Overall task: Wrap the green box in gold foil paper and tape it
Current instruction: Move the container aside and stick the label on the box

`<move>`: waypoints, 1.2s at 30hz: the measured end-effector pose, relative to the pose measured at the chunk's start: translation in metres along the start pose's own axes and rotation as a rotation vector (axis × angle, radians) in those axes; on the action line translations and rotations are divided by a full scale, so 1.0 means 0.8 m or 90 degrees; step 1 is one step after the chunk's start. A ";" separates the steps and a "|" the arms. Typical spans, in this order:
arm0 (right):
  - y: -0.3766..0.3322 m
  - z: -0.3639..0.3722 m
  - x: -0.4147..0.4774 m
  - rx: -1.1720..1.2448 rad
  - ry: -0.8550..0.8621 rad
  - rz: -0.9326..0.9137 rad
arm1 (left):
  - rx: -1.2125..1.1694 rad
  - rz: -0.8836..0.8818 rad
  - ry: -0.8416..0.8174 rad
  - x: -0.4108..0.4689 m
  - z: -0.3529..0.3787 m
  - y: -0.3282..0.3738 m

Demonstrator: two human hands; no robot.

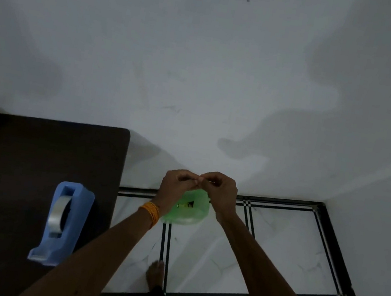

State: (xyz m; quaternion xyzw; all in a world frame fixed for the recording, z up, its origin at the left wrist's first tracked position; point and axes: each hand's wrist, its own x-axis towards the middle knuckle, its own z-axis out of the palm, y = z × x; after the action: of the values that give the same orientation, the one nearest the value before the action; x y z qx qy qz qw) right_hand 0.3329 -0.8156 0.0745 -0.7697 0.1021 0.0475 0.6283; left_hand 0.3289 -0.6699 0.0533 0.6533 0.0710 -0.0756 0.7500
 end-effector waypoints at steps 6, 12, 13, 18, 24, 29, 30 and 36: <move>0.068 0.005 0.086 0.132 0.024 0.193 | 0.032 -0.035 0.040 0.075 0.012 -0.065; 0.175 0.022 0.140 0.288 -0.027 0.336 | -0.006 -0.135 0.078 0.139 -0.002 -0.181; 0.196 0.025 0.152 0.295 -0.039 0.343 | -0.013 -0.157 0.100 0.152 -0.004 -0.203; 0.320 0.048 0.226 0.057 -0.035 0.266 | 0.071 -0.166 0.161 0.211 0.002 -0.321; 0.473 0.082 0.282 -0.259 -0.037 0.068 | 0.479 -0.027 0.070 0.244 -0.010 -0.465; 0.581 0.105 0.308 -0.334 -0.081 0.034 | 0.679 -0.011 0.038 0.248 -0.039 -0.552; 0.598 0.107 0.313 -0.352 -0.094 0.041 | 0.705 -0.015 0.033 0.250 -0.041 -0.566; 0.612 0.098 0.307 -0.511 -0.149 -0.017 | 0.814 -0.001 0.019 0.255 -0.045 -0.577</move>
State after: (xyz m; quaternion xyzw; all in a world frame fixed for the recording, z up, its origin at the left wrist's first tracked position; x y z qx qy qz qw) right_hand 0.4704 -0.8557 -0.4598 -0.9443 -0.0065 0.1625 0.2861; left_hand 0.4333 -0.7006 -0.4405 0.9726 0.0229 -0.0945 0.2113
